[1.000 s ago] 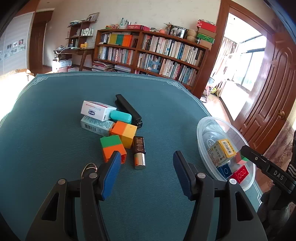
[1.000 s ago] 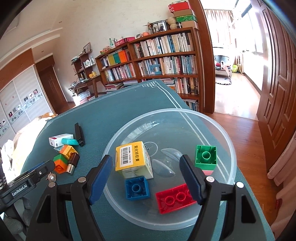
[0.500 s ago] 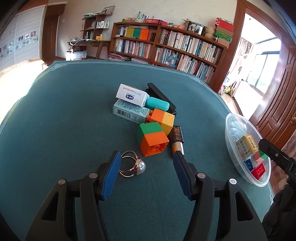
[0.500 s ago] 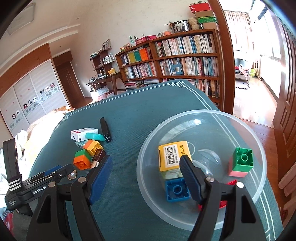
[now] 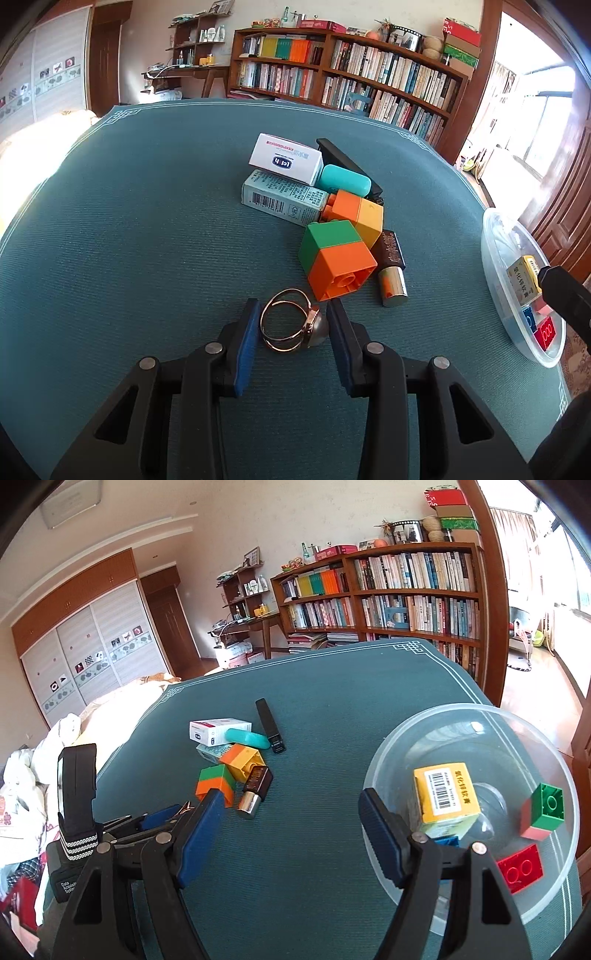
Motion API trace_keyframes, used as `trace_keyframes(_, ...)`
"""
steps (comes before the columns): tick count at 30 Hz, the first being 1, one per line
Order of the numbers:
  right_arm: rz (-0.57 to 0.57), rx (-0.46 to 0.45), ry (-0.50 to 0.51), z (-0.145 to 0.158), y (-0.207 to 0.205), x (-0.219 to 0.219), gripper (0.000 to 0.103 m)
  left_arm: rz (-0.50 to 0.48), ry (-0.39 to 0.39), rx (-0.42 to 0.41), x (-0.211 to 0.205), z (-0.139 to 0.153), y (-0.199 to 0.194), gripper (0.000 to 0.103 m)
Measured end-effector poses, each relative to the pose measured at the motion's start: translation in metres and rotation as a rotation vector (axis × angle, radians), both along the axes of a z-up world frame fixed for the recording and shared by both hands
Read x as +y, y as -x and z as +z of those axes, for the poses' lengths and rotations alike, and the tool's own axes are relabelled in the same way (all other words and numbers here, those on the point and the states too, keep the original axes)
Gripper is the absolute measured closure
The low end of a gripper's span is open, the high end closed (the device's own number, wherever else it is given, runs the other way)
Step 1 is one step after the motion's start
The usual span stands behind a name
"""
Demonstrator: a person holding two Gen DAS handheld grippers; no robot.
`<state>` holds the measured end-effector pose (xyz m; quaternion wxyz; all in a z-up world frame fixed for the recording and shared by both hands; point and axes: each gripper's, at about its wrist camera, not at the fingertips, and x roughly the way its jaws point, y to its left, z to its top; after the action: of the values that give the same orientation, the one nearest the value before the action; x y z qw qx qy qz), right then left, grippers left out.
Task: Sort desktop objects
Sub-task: 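Grasp the gold ring with the left gripper while the right gripper grasps the dark lipstick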
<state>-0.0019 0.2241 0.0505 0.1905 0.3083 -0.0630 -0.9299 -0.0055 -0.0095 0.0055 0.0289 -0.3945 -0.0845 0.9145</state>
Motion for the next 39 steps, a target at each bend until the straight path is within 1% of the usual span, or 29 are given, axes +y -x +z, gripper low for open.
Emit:
trace_keyframes(7,0.081,0.005,-0.051,-0.006,0.004,-0.026,0.025,0.034,0.0,0.059,-0.005,0.005,-0.013,0.064)
trace_keyframes(8,0.089,-0.003,-0.061,-0.009,0.006,-0.03,0.027,0.043,0.001,0.064,-0.006,0.005,-0.014,0.064)
trace_keyframes(9,0.099,-0.015,-0.072,-0.012,0.009,-0.034,0.034,0.053,0.001,0.069,-0.008,0.005,-0.015,0.064)
trace_keyframes(12,0.134,-0.064,-0.088,-0.021,0.019,-0.043,0.044,0.084,-0.003,0.077,-0.014,0.003,-0.017,0.064)
trace_keyframes(19,0.153,-0.145,-0.157,-0.036,0.052,-0.065,0.05,0.096,0.006,0.092,-0.014,0.002,-0.016,0.063)
trace_keyframes(24,0.135,-0.151,-0.217,-0.042,0.073,-0.076,0.052,0.1,-0.001,0.093,-0.015,0.0,-0.014,0.063)
trace_keyframes(28,0.132,-0.173,-0.227,-0.051,0.082,-0.08,0.053,0.102,-0.009,0.086,-0.017,-0.003,-0.014,0.063)
trace_keyframes(34,0.143,-0.167,-0.234,-0.055,0.082,-0.082,0.063,0.094,-0.006,0.079,-0.014,-0.009,-0.013,0.063)
trace_keyframes(37,0.156,-0.161,-0.226,-0.055,0.079,-0.08,0.073,0.093,0.0,0.079,-0.013,-0.012,-0.013,0.063)
trace_keyframes(39,0.164,-0.154,-0.219,-0.055,0.075,-0.079,0.076,0.09,0.004,0.078,-0.012,-0.012,-0.013,0.063)
